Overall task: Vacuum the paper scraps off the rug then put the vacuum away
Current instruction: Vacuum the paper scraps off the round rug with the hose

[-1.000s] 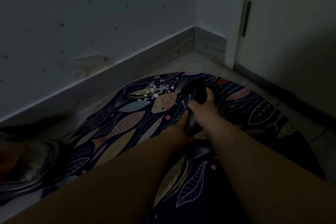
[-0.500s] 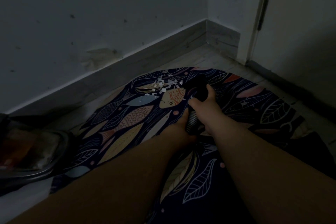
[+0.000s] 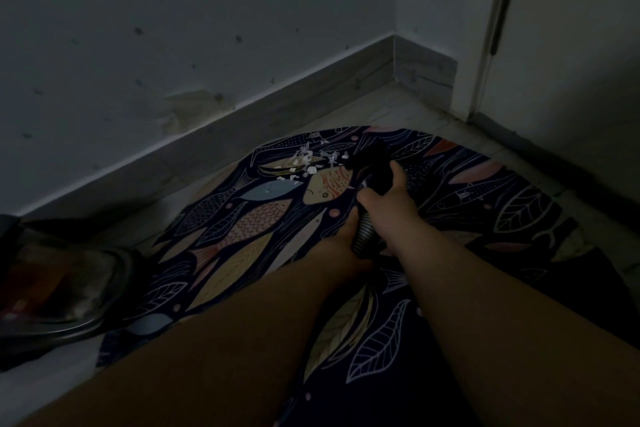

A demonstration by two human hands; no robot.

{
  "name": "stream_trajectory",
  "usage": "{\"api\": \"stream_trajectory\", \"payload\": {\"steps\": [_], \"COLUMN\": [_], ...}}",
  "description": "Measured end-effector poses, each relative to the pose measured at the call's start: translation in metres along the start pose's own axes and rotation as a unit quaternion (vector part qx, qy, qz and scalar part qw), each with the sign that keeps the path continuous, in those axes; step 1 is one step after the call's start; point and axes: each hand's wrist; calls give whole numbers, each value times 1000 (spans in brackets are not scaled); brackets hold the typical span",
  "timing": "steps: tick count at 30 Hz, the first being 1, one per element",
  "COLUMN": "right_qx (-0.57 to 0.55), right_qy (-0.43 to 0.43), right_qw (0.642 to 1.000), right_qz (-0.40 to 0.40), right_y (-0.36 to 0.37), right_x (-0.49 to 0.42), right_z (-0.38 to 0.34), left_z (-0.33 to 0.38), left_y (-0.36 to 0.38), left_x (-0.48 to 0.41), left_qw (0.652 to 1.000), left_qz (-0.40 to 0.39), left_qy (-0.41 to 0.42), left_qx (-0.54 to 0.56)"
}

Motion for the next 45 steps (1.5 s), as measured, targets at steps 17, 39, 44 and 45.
{"api": "stream_trajectory", "payload": {"steps": [17, 39, 44, 45], "right_qx": [11, 5, 5, 6], "right_qy": [19, -11, -1, 2], "right_qw": [1000, 1000, 1000, 1000], "right_qz": [-5, 4, 6, 10], "right_y": [13, -7, 9, 11], "right_x": [-19, -7, -7, -8], "right_z": [-12, -4, -9, -10], "left_z": [-13, 4, -10, -11], "left_y": [-13, 0, -7, -10], "left_x": [-12, -6, -5, -7], "left_qw": [999, 999, 999, 999], "left_qz": [18, 10, 24, 23], "left_qy": [-5, 10, 8, 11], "left_qx": [36, 50, 45, 37]}}
Point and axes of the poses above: each hand's wrist, its own x-axis away from the middle knuckle, its own y-axis out of the palm, z = x × y, and after that the axes turned 15 degrees about y, right-handed
